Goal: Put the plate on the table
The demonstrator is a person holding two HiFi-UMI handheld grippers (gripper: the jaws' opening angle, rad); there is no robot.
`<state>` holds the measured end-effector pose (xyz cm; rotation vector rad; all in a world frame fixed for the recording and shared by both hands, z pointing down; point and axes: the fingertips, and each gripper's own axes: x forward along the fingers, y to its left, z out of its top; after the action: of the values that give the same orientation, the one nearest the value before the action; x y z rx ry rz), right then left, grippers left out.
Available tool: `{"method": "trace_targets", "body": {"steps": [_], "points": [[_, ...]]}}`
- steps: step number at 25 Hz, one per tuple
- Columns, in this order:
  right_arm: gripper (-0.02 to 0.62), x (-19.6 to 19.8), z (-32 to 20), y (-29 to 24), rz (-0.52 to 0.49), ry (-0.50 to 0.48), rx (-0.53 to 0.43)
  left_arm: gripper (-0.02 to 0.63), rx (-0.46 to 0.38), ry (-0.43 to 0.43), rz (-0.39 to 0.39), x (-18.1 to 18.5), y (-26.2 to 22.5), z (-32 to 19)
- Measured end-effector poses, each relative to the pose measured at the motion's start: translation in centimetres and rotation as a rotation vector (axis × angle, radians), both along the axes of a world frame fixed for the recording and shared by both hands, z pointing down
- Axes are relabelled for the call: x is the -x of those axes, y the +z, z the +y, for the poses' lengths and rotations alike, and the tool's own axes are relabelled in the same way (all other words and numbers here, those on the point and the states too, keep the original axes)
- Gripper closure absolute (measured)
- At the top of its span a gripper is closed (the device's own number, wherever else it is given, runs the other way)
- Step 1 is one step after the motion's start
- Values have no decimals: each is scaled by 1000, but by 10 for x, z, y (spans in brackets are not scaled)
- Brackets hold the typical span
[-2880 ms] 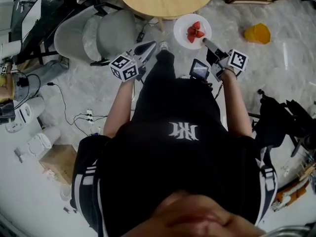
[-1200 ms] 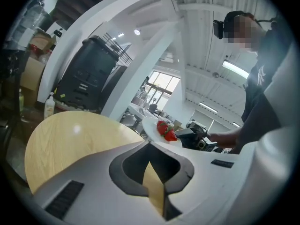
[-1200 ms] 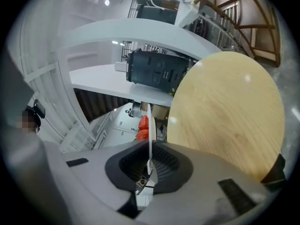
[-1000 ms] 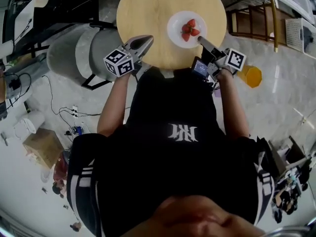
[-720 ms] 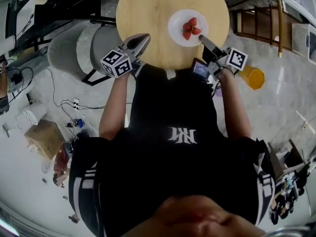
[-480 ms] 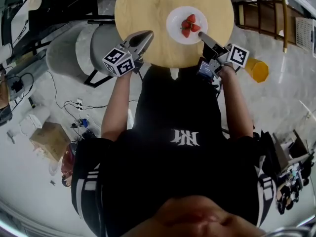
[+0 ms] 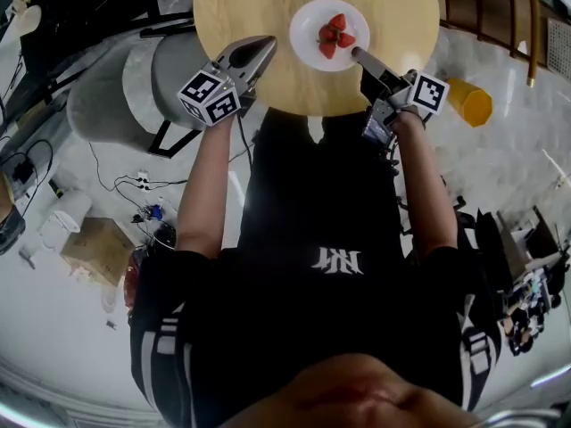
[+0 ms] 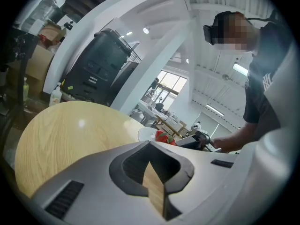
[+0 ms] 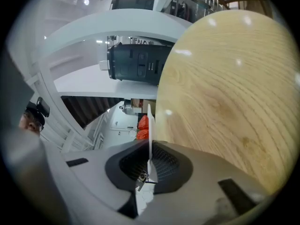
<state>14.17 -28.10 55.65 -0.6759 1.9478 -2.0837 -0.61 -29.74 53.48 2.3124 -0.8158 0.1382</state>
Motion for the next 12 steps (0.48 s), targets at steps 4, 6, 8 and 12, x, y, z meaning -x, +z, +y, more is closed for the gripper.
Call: {"method": "trace_targets", "body": {"steps": [4,6,8,12], "points": [[578,14,2,23,11,-7,27,597,23,-4,7,10,18,0],[578,17,4,32,16,-8,41,597,31,-8,6,12,25,2],[578,21,5,38,15,-12,54,597,40,-12,4,14,32,3],[578,27,8,49,39,-28,65,597,61,-12,8,16,42,8]]}}
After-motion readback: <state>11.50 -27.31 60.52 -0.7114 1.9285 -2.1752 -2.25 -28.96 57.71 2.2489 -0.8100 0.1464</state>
